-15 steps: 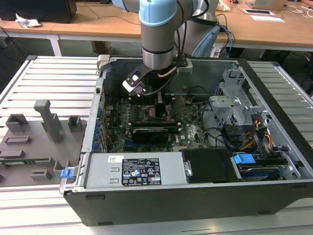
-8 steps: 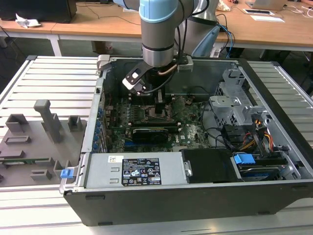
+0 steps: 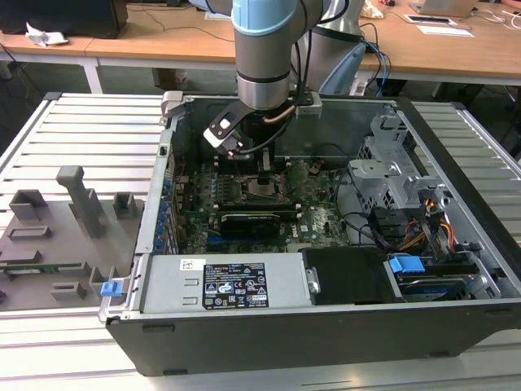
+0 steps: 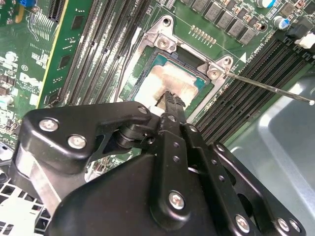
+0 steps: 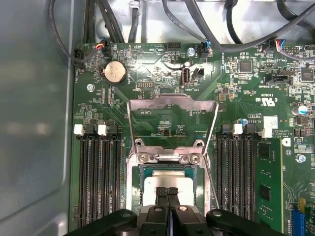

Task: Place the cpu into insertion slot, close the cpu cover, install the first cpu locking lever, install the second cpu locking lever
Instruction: 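Place the cpu into insertion slot, then close the cpu cover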

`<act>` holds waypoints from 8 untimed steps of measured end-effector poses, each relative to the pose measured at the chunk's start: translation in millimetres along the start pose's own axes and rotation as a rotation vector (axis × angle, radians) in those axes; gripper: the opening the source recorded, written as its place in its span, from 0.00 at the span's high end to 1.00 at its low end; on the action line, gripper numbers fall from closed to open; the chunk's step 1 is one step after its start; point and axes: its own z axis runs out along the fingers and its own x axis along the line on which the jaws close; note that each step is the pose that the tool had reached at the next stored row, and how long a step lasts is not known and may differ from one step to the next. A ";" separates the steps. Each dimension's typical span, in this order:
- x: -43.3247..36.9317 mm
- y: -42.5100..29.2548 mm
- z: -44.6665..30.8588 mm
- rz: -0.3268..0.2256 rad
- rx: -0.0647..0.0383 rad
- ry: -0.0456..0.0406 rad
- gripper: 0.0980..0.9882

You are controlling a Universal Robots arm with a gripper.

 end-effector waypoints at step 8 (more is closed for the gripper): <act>0.0 0.1 -1.1 0.001 0.000 -0.0001 0.99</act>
